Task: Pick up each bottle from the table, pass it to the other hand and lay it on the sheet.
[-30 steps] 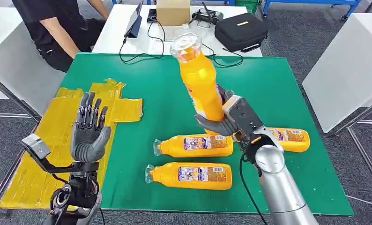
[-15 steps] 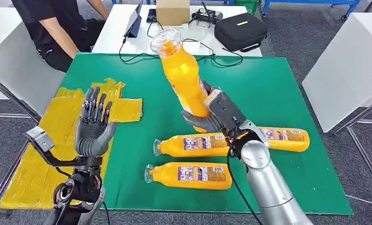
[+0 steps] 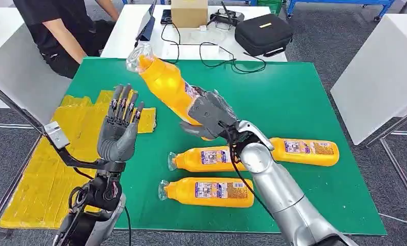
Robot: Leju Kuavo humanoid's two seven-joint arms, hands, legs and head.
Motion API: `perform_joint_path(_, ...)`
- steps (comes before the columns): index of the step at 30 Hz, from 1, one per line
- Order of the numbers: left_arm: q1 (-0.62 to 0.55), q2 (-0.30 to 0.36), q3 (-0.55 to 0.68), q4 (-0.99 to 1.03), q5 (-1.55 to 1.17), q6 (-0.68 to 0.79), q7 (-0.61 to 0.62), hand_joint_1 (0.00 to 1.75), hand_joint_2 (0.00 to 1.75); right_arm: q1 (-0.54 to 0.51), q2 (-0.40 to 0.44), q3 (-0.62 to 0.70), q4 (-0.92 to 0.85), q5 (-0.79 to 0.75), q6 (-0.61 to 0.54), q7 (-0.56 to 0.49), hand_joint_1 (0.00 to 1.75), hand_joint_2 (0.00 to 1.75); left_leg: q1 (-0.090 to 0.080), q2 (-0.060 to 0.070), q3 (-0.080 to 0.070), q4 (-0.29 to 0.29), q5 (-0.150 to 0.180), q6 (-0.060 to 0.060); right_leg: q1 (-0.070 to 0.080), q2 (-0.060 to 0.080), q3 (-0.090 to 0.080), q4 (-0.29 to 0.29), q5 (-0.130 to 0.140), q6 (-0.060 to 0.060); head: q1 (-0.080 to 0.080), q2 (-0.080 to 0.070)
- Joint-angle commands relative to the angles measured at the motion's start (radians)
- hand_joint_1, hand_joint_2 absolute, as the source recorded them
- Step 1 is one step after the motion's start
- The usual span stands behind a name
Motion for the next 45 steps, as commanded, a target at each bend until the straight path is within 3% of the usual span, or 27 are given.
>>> perform_joint_path(1,-0.090,-0.007,-0.066,0.087,0.051,-0.006,0.015,0.00,1.75,-0.088,0.031,0.088,0.146,-0.010,0.007,0.013,1.75,1.75,0.000,0.001,0.002,0.000,-0.001,0.000,0.001,-0.001,0.002,0.001,-0.001,-0.003,0.000,0.000)
perform_joint_path(15,-0.095,-0.012,-0.062,0.075,0.079,-0.012,0.027,0.00,1.75,-0.099,0.037,0.115,0.157,0.000,0.011,0.016,1.75,1.75,0.000,0.001,0.003,0.000,-0.001,0.001,0.001,-0.002,0.003,0.000,-0.001,-0.003,0.000,0.000)
perform_joint_path(25,-0.162,-0.029,-0.112,0.106,0.034,0.060,0.063,0.00,1.75,-0.122,0.063,0.136,0.239,0.077,-0.029,0.040,1.75,1.75,0.000,-0.001,0.002,0.000,0.000,0.001,0.001,-0.003,0.002,0.000,-0.001,-0.002,0.000,0.000)
perform_joint_path(29,-0.179,-0.028,-0.121,0.107,0.052,0.074,0.066,0.00,1.75,-0.081,0.080,0.183,0.214,0.186,-0.024,0.041,1.75,1.75,0.000,-0.001,0.002,0.000,0.000,0.000,0.001,-0.002,0.002,0.000,-0.001,-0.002,0.000,0.000)
perform_joint_path(45,-0.178,-0.021,-0.110,0.118,-0.010,0.163,0.083,0.00,1.75,-0.043,0.133,0.331,0.176,0.329,-0.003,0.062,1.75,1.75,0.001,0.000,0.002,0.000,-0.001,0.001,0.002,-0.002,0.002,-0.001,-0.001,-0.003,0.000,0.000)
